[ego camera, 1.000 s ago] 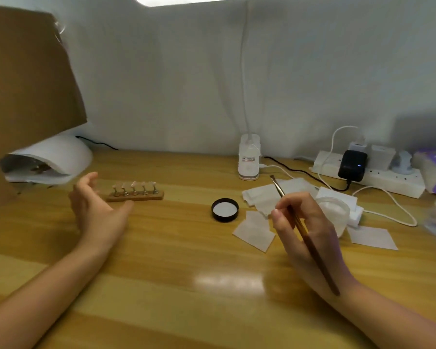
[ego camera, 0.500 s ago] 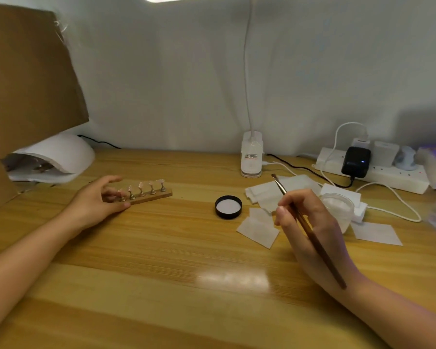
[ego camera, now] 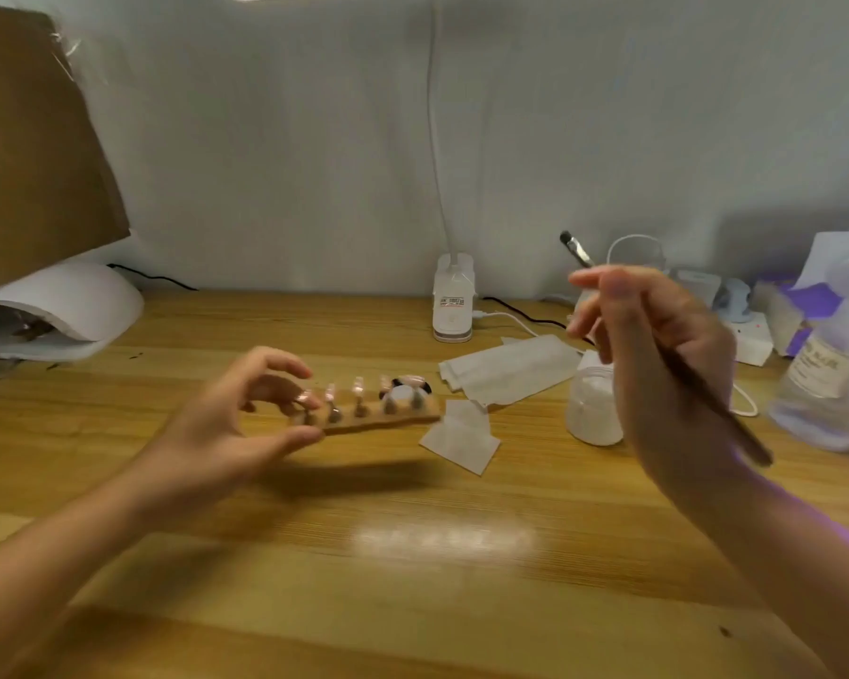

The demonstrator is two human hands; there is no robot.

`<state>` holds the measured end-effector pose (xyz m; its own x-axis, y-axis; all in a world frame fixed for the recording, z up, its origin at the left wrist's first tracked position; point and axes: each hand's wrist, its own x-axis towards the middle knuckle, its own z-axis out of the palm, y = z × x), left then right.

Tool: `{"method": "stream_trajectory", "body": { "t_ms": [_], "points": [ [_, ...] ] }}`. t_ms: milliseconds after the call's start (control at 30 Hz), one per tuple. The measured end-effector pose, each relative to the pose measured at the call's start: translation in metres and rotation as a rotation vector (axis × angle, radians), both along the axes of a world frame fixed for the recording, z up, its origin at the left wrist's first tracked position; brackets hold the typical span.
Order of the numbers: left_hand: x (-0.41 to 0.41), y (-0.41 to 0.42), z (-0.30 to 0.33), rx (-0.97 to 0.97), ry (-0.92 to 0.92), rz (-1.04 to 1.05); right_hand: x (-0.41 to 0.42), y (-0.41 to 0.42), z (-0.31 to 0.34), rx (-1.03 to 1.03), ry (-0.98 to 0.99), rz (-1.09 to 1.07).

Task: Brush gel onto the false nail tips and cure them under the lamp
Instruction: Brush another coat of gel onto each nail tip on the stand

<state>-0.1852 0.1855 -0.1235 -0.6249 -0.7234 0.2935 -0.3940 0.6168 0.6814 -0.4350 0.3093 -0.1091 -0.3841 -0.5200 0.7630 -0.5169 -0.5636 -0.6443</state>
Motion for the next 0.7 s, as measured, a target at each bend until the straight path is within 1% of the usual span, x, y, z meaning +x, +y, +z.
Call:
{"method": "stream_trajectory", "body": {
  "t_ms": [67, 133, 200, 300, 433, 567, 700],
  "points": [
    [-0.028, 0.017, 0.000, -0.020, 0.012, -0.107, -0.011, 0.005, 0.015, -0.028, -0.045, -0.040],
    [-0.057, 0.029, -0.006, -0.001, 0.034, -0.181, -0.023, 0.013, 0.029, 0.011, -0.147, -0.091],
    [-0.083, 0.039, -0.017, 0.042, 0.059, -0.244, -0.037, 0.020, 0.038, 0.148, -0.247, -0.114],
    [-0.116, 0.049, -0.030, 0.084, 0.061, -0.291, -0.055, 0.030, 0.040, 0.349, -0.285, -0.131],
    [-0.143, 0.057, -0.041, 0.103, 0.043, -0.312, -0.075, 0.036, 0.027, 0.515, -0.191, -0.168],
    [-0.151, 0.060, -0.046, 0.098, 0.046, -0.284, -0.088, 0.028, 0.013, 0.575, -0.088, -0.263],
    [-0.153, 0.059, -0.046, 0.113, 0.080, -0.294, -0.087, 0.013, 0.009, 0.645, 0.051, -0.242]
  ]
}}
